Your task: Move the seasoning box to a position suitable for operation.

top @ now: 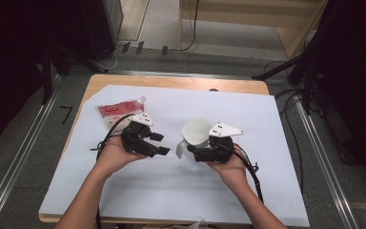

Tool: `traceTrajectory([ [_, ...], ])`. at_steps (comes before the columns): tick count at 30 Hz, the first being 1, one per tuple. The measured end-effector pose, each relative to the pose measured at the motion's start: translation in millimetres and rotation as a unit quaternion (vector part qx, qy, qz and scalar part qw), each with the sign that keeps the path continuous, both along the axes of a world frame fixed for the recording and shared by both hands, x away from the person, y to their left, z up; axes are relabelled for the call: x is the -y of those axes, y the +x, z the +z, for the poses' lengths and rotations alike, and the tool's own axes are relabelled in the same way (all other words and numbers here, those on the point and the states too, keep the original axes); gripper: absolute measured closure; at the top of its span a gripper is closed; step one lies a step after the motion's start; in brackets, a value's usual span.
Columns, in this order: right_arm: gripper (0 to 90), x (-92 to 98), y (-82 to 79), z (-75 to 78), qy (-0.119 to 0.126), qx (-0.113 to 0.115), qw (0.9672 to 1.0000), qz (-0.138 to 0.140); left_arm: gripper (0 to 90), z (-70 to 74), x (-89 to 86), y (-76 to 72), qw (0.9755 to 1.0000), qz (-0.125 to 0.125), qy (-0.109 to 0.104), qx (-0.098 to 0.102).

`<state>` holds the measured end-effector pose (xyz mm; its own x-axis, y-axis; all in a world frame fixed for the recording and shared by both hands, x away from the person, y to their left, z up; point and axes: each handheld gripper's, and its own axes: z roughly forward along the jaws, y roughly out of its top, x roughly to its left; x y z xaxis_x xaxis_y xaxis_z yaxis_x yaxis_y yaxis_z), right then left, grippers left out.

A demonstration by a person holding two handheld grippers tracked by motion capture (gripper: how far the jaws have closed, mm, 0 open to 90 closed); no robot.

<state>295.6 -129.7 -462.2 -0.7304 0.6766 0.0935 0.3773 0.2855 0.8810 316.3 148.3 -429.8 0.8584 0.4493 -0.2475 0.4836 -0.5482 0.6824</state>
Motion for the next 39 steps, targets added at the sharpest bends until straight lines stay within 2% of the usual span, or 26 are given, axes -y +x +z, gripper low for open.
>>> traceTrajectory([
  [1, 13.2, -0.7, -0.1, -1.9, 0.008, -0.007, 0.9996, 0.025, 37.3, 0.1, -0.3, 0.2, 1.0000, 0.000, 0.002, 0.000],
  [2, 13.2, -0.9, -0.2, -2.7, 0.009, -0.009, 0.9992, 0.037, 37.4, -0.1, -0.5, 0.2, 1.0000, 0.000, 0.002, 0.001],
  [7, 13.2, -8.9, -2.9, -9.5, -0.002, -0.005, 0.9975, 0.071, 37.3, -0.4, -0.9, 0.5, 1.0000, 0.001, 0.002, 0.000],
  [12, 13.2, -14.4, -2.0, -15.4, -0.003, -0.007, 0.9973, 0.073, 37.3, -0.4, -1.6, 0.1, 1.0000, 0.004, 0.002, 0.000],
  [19, 13.1, -19.6, 0.8, -27.9, -0.024, -0.010, 0.9968, 0.076, 37.3, -1.4, -2.0, 1.0, 1.0000, 0.004, 0.003, -0.003],
  [21, 13.1, -17.5, 3.0, -30.7, -0.009, -0.015, 0.9971, 0.074, 37.3, -1.7, -1.6, 1.1, 1.0000, 0.001, 0.007, -0.003],
  [25, 12.9, -15.6, 3.1, -32.2, -0.005, -0.016, 0.9970, 0.076, 37.3, -1.7, -1.2, 0.9, 1.0000, -0.002, 0.007, -0.001],
  [31, 12.7, -15.4, 2.0, -31.3, -0.012, -0.017, 0.9971, 0.074, 37.3, -2.0, -0.3, 0.3, 1.0000, -0.002, 0.003, -0.001],
  [33, 10.4, -14.0, 1.3, -30.6, -0.007, -0.034, 0.9970, 0.070, 37.3, -1.2, -0.7, -0.5, 1.0000, 0.000, 0.000, -0.002],
  [34, 8.3, -13.1, 1.0, -30.3, -0.006, -0.032, 0.9967, 0.074, 37.3, -1.2, -1.3, 0.1, 1.0000, -0.001, -0.001, 0.001],
  [36, 7.8, -11.0, -1.1, -28.5, -0.015, -0.026, 0.9968, 0.075, 37.3, -1.4, -1.8, 0.2, 1.0000, 0.000, 0.000, 0.000],
  [39, 7.8, -7.5, -4.7, -25.1, -0.026, -0.031, 0.9966, 0.072, 37.4, -0.4, -2.1, 0.0, 1.0000, -0.002, 0.002, 0.002],
])
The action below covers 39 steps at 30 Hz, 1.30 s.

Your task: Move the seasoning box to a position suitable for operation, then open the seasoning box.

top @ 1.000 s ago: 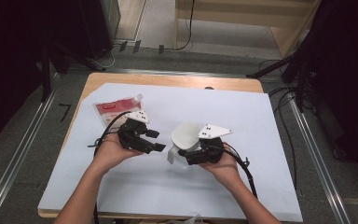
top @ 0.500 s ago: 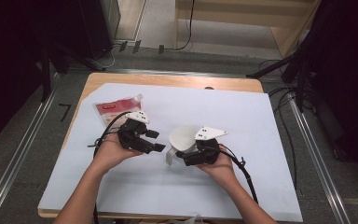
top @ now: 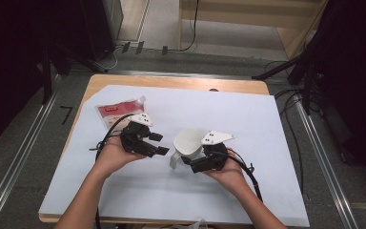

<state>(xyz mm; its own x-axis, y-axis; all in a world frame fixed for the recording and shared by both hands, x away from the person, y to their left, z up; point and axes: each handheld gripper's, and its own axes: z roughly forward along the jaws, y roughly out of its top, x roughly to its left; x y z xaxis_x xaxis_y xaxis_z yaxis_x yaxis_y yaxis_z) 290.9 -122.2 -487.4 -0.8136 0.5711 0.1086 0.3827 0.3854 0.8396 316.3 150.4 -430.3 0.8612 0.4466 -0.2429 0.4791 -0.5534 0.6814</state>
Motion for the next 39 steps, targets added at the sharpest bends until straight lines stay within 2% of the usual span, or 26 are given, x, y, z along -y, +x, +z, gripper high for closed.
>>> traceTrajectory([
  [5, 7.8, 10.5, -5.6, 8.0, -0.001, -0.005, 1.0000, 0.004, 37.9, 0.3, -0.4, -0.2, 1.0000, -0.001, -0.005, 0.001],
  [6, 7.8, 17.7, -9.1, 13.4, 0.001, -0.012, 0.9999, 0.004, 38.1, 0.3, -0.5, -0.4, 1.0000, 0.001, -0.004, 0.000],
  [11, 7.9, 28.3, -15.5, 20.3, 0.006, -0.024, 0.9997, 0.007, 40.2, 0.4, -0.2, -1.2, 1.0000, 0.002, -0.003, 0.002],
  [13, 10.3, 32.7, -19.7, 23.1, 0.005, -0.027, 0.9996, 0.010, 40.9, 1.0, -0.1, -1.9, 1.0000, 0.002, 0.002, 0.003],
  [15, 17.9, 38.1, -26.3, 25.9, -0.003, -0.020, 0.9997, 0.016, 40.7, 0.7, 0.9, -3.0, 1.0000, 0.000, 0.003, 0.007],
  [16, 17.9, 38.1, -26.3, 25.9, -0.003, -0.020, 0.9997, 0.016, 40.6, 0.7, 0.9, -3.0, 1.0000, 0.000, 0.003, 0.007],
  [18, 25.3, 45.3, -32.1, 25.7, 0.008, -0.017, 0.9998, 0.012, 40.7, 1.0, 1.4, -2.9, 0.9999, -0.002, 0.004, 0.009],
  [21, 28.7, 49.0, -33.5, 26.4, 0.008, -0.018, 0.9998, 0.007, 41.1, 0.4, 2.0, -2.4, 1.0000, -0.003, 0.003, 0.005],
  [23, 33.5, 51.0, -34.4, 29.6, 0.015, -0.021, 0.9997, 0.003, 41.7, 0.0, 2.5, -3.0, 0.9999, -0.005, 0.010, 0.003],
  [25, 40.3, 51.6, -35.8, 33.3, 0.025, -0.027, 0.9993, -0.005, 46.3, -0.3, 2.4, -3.3, 0.9999, -0.012, 0.012, 0.003],
  [26, 43.8, 50.9, -36.0, 33.7, 0.022, -0.030, 0.9993, -0.004, 48.3, -0.8, 2.5, -3.1, 0.9999, -0.012, 0.009, 0.002],
  [27, 46.2, 49.6, -36.5, 33.6, 0.017, -0.034, 0.9993, -0.003, 52.6, -0.5, 2.3, -3.5, 0.9999, -0.003, 0.010, 0.010],
  [29, 47.5, 48.8, -36.5, 33.5, 0.014, -0.035, 0.9993, 0.002, 58.3, 0.1, 1.7, -3.6, 0.9999, 0.000, 0.008, 0.011],
  [30, 54.3, 47.5, -36.9, 34.0, 0.013, -0.036, 0.9993, 0.002, 62.5, 0.6, 1.0, -3.8, 0.9999, 0.002, 0.004, 0.013],
  [33, 58.4, 47.8, -36.2, 35.5, 0.022, -0.045, 0.9988, 0.001, 70.0, 0.2, 1.2, -4.2, 0.9999, -0.004, 0.007, 0.013],
  [34, 61.0, 48.4, -35.5, 36.2, 0.024, -0.044, 0.9988, -0.002, 70.0, -0.6, 1.6, -4.1, 0.9999, -0.007, 0.003, 0.009],
  [39, 76.3, 50.1, -33.4, 37.8, 0.019, -0.044, 0.9988, -0.012, 86.7, -1.8, 3.9, -4.6, 0.9997, -0.024, 0.001, -0.009],
])
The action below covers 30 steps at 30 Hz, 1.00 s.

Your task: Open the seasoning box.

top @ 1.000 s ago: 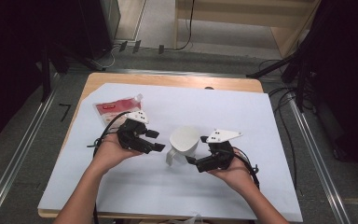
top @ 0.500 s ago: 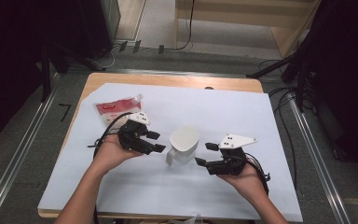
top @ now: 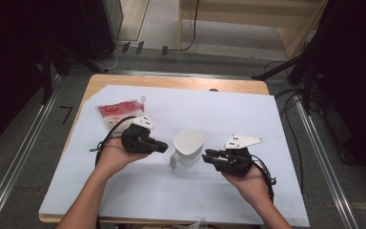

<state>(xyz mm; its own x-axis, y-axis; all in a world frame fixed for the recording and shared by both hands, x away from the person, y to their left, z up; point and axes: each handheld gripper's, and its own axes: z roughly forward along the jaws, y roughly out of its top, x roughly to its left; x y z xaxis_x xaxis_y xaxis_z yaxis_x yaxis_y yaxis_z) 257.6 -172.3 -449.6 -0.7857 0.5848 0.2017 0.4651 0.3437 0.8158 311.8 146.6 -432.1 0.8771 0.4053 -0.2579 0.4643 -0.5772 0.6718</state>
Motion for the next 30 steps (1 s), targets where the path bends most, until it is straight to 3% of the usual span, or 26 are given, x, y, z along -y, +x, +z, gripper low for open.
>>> traceTrajectory([
  [3, 83.5, -1.5, -0.5, 0.6, -0.006, 0.004, 1.0000, 0.000, 90.0, -0.9, 2.7, -0.3, 0.9999, -0.006, -0.003, -0.010],
  [9, 90.0, -8.2, -2.0, 0.7, -0.016, 0.007, 0.9998, 0.007, 90.0, -3.5, 8.7, -1.1, 0.9999, -0.011, 0.003, -0.010],
  [13, 90.0, -13.5, -2.1, -2.2, -0.028, 0.003, 0.9996, 0.007, 90.0, -5.7, 11.4, -1.3, 0.9998, -0.014, 0.005, -0.013],
  [23, 90.0, -17.6, 0.1, -3.8, -0.023, 0.005, 0.9997, -0.005, 90.0, -8.0, 17.7, -2.7, 0.9994, -0.026, 0.007, -0.023],
  [25, 90.0, -17.9, 0.1, -3.9, -0.023, 0.005, 0.9997, -0.006, 90.0, -8.6, 18.7, -2.8, 0.9996, -0.021, 0.009, -0.017],
  [30, 90.0, -18.6, 1.0, -4.0, -0.019, 0.004, 0.9998, -0.009, 90.0, -8.8, 19.5, -3.5, 0.9995, -0.019, 0.012, -0.022],
])
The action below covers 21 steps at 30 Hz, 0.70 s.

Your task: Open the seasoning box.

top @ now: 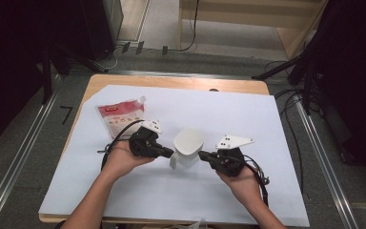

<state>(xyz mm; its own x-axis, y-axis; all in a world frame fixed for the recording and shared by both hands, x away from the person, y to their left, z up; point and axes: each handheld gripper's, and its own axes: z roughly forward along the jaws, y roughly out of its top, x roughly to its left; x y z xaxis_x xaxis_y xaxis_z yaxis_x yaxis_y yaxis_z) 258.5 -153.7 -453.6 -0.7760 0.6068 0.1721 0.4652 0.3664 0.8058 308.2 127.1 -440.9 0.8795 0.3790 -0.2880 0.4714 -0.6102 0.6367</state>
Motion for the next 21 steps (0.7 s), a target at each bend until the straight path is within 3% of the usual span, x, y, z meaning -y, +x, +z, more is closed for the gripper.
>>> traceTrajectory([
  [12, 90.0, 2.4, 3.6, -1.0, 0.005, -0.009, 0.9998, -0.015, 90.0, 1.1, 9.1, -6.8, 0.9999, -0.007, 0.005, 0.006],
  [21, 90.0, 7.8, 9.8, -1.1, 0.003, -0.007, 0.9996, -0.025, 90.0, -1.4, 21.6, -10.6, 0.9999, -0.009, -0.008, 0.003],
])
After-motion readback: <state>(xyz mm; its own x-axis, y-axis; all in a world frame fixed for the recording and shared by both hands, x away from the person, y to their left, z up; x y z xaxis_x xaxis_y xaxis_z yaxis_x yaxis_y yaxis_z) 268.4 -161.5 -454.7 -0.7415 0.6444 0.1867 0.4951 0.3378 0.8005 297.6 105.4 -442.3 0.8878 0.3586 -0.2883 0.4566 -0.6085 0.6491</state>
